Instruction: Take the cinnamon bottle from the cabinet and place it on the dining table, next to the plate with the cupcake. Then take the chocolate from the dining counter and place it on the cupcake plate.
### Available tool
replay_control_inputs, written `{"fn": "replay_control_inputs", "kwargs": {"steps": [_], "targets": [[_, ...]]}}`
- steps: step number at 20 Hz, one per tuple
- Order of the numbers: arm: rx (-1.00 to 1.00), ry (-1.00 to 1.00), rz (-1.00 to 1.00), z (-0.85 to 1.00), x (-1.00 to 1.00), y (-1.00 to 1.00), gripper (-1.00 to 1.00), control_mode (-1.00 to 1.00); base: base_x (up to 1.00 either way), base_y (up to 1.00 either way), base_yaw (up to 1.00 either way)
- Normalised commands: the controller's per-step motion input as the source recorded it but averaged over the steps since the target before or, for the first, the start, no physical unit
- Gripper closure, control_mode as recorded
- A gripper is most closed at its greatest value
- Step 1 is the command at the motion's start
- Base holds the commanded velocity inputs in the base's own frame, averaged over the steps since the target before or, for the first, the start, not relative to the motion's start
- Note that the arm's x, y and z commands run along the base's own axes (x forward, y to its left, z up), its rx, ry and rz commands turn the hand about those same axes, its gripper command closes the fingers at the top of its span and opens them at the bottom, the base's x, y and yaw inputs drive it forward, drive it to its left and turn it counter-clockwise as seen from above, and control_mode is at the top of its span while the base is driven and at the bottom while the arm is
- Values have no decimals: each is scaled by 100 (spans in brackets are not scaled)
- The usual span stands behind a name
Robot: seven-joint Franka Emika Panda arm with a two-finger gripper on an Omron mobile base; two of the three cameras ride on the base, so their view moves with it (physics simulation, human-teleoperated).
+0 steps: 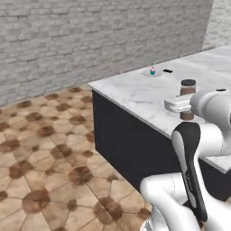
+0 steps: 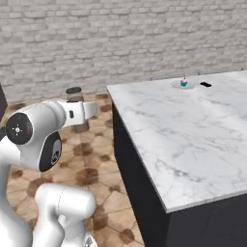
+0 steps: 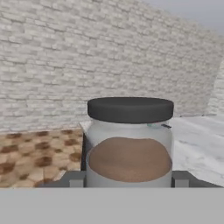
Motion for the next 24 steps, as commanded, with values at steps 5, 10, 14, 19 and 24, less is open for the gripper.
{"fn": "replay_control_inputs", "kwargs": {"steps": [5,10,14,19,24], "targets": [[0,0,0,0,0,0,100,100,75,100,-57],[0,0,0,0,0,0,100,100,53,100,-51],[0,0,0,0,0,0,100,100,42,100,-55],[0,0,0,0,0,0,100,100,27,100,-60],[0,0,0,0,0,0,100,100,16,100,-59]]}}
